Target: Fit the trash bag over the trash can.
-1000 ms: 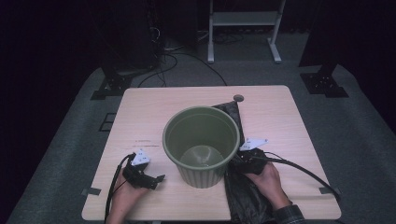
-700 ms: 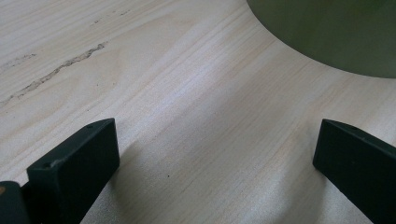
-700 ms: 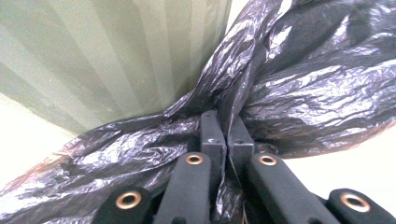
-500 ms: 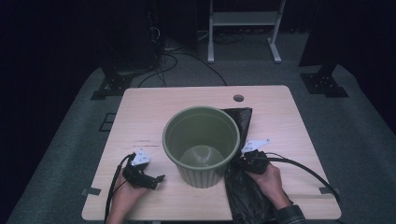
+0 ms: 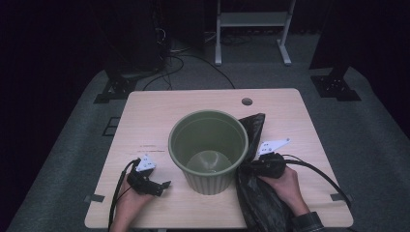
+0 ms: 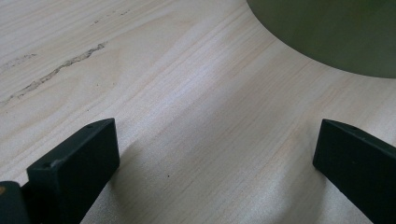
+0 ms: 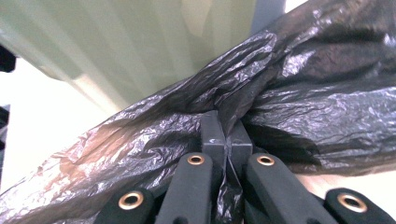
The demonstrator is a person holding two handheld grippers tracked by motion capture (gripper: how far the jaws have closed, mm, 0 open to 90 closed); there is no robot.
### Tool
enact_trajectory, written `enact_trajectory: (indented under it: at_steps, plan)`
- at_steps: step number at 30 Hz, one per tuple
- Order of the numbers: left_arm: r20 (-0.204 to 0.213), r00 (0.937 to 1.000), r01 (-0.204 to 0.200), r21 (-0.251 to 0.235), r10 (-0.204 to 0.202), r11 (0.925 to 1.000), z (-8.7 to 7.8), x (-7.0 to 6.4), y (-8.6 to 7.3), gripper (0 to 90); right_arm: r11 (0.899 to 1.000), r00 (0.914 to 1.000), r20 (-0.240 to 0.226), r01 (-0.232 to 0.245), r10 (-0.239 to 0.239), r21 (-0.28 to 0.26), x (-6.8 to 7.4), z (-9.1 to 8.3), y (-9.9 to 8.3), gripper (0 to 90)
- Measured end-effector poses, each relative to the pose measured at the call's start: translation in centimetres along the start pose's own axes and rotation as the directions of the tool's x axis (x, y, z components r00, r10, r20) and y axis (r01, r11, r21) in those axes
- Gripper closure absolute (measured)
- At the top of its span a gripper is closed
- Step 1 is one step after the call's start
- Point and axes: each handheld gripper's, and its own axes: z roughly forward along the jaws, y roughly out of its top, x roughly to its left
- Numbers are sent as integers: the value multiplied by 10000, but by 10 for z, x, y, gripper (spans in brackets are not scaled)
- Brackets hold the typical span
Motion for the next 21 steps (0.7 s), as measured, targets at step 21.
enact_trajectory:
  at_steps: [21]
  plan:
    - [3, 10000, -18, 19, 18, 10000, 0, 0, 0, 0, 9849, 9887, -845, 1121, -1238, -1319, 16, -66, 49, 896]
